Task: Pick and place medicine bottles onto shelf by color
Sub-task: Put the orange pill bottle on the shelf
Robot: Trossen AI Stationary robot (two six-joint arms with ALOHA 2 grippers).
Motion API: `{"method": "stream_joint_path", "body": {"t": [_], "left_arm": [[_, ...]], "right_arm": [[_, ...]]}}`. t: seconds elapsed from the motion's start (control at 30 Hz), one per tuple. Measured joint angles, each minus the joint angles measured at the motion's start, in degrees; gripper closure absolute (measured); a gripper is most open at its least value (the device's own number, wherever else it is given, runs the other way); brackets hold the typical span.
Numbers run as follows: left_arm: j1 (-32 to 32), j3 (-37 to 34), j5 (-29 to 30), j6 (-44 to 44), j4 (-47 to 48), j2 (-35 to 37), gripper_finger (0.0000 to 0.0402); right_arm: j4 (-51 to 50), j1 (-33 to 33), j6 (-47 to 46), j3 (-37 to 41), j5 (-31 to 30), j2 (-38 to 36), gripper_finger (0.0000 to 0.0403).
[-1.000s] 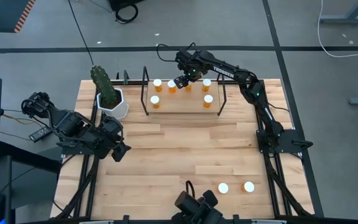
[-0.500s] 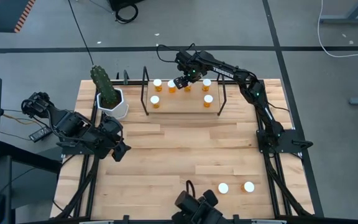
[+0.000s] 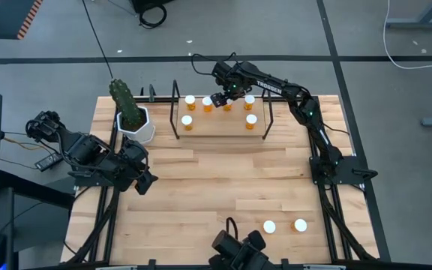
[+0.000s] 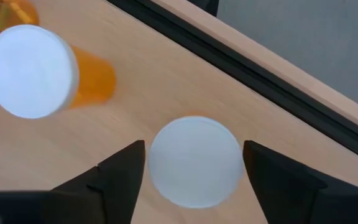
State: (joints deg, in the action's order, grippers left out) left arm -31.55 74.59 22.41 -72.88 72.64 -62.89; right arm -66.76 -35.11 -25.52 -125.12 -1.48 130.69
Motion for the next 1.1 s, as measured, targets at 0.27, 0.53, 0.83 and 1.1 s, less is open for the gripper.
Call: {"method": "stream_joint_path", "body": {"t": [0.27,0.53,0.83,1.1], "left_arm": [[0.00,0.00,-0.19,0.02,-0.03,0.00,0.0120],[0.00,0.00,-0.20,0.52,-0.02,0.00,0.0120],[0.00,0.00,-0.20,0.68,-0.02,0.01,0.0120],[0.00,0.00,-1.65,1.52,-0.06,0.00,0.0120]], "right_arm": [[-1.49,0.00,0.91,-0.02,0.13,0.00,0.0110],[-4.50,0.04,1.38,-0.04,1.78,0.00,0.0109],[-6.64,0.69,0.18,-0.78,5.14,0.00,0.0109],[-10.49,2.08,0.13,-3.94,3.64,-0.02,0.0109]]}}
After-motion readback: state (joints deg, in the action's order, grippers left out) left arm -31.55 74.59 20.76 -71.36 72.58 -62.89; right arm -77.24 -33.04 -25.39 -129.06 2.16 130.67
